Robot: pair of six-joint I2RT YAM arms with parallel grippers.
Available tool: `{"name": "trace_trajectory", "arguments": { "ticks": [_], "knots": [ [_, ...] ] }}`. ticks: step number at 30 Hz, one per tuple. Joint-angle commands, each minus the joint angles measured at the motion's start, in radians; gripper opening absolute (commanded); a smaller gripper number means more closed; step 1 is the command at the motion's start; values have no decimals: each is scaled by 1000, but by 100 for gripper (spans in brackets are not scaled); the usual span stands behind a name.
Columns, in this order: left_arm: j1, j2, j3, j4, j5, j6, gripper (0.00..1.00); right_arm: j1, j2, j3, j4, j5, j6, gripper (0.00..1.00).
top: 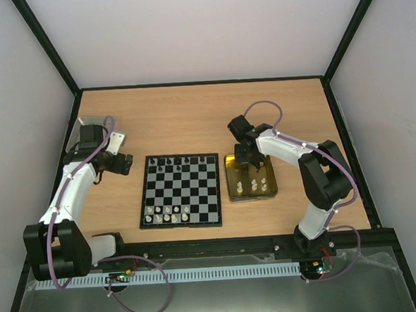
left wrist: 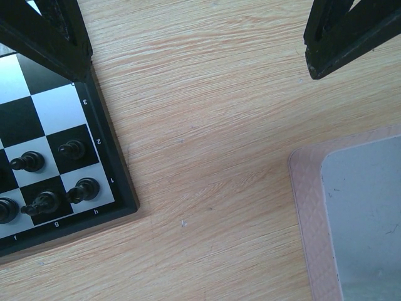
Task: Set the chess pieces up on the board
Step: Pick up the chess piece from the storage box.
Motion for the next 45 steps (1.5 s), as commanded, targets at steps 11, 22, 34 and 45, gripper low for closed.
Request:
{"name": "trace_trajectory", "arguments": {
  "ticks": [11, 22, 34, 45],
  "knots": [
    [-7, 1, 30, -25, -15, -8, 93, -8, 12, -20, 9, 0, -3, 11],
    [-7, -10, 20, -30, -14, -8, 93, -9, 18, -30, 18, -8, 0, 9],
    [-7, -9, 9, -15, -6, -13, 93, -4, -48, 38, -69, 5, 2, 3],
    [-9, -15, -13, -1, -13, -8, 93, 148, -30, 265, -210, 64, 54, 2]
  ]
}}
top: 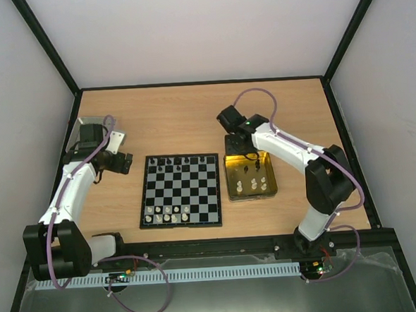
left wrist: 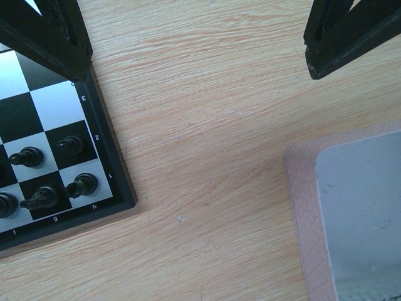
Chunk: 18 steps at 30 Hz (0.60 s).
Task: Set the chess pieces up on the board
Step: Pick up the chess piece from the storage box, then place the chess piece on the chessboard.
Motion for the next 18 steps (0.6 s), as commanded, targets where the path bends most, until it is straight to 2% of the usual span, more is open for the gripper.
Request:
{"name": "trace_trajectory", "arguments": {
  "ticks": [1, 8, 18],
  "knots": [
    [-4, -16, -23, -2, -7, -4, 93, 104, 18, 163, -104, 40, 44, 2],
    [-4, -21, -27, -4, -6, -3, 93, 193, 140, 363, -155, 43, 61, 2],
    [-4, -14, -24, -2, -9, -1, 93, 259, 258, 455, -147, 13, 68, 2]
  ]
}}
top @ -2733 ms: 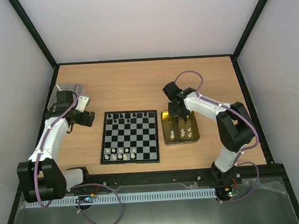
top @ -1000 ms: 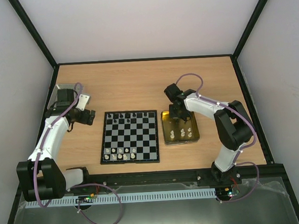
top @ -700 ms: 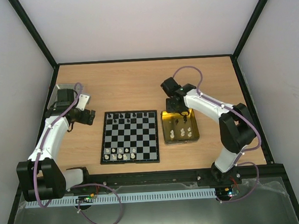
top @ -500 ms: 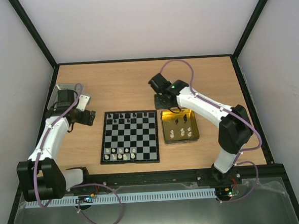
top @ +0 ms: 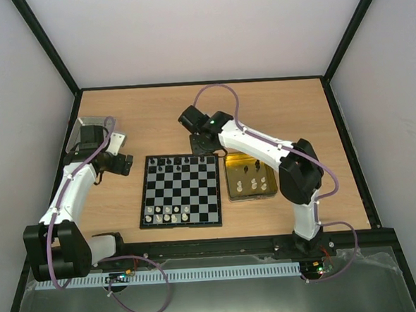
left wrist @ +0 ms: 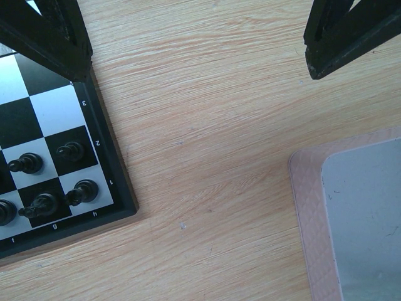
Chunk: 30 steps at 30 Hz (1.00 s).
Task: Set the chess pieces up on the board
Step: Place the chess piece on the chessboard.
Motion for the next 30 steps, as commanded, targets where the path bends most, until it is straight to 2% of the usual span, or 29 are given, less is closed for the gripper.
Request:
{"name": "trace_trajectory", "arguments": {
  "ticks": [1, 30],
  "knots": [
    [-4, -8, -7, -3, -8, -2, 93, 35, 38, 42, -34, 0, 11, 2],
    [-4, 1, -17, 13, -13, -6, 95, 50, 204, 123, 0, -31, -27, 2]
  ]
}}
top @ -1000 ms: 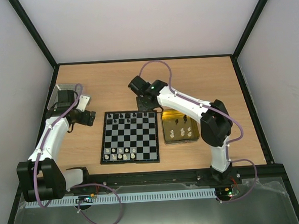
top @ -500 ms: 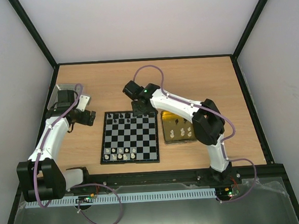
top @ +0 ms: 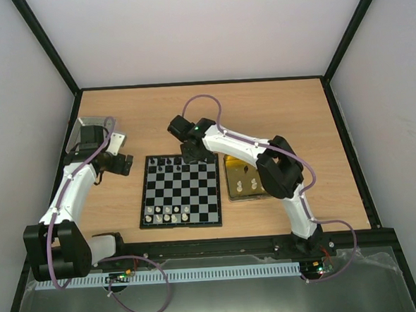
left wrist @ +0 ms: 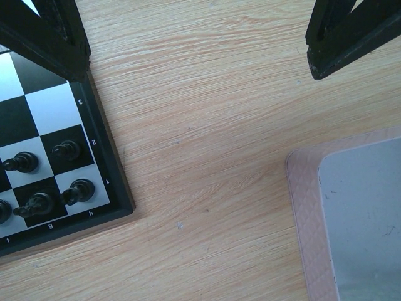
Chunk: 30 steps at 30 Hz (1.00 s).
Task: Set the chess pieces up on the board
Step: Place the chess piece on the chessboard.
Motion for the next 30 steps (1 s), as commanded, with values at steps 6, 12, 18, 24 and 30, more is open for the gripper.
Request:
{"name": "trace_trajectory", "arguments": {
  "ticks": [6, 12, 18, 24, 30],
  "knots": [
    [-4, 6, -14, 8, -3, -6, 94, 5, 38, 51, -3, 26, -23, 2],
    [-4, 5, -20, 9, -7, -6, 94, 2, 54, 57, 0, 26, -24, 2],
    [-4, 3, -22, 9, -10, -6, 94, 0, 64, 62, 3, 28, -26, 2],
    [-4, 3, -25, 9, -10, -6, 94, -4, 73, 62, 9, 27, -26, 2],
    [-4, 2, -25, 9, -11, -5, 94, -8, 74, 61, 14, 26, -24, 2]
  ]
}}
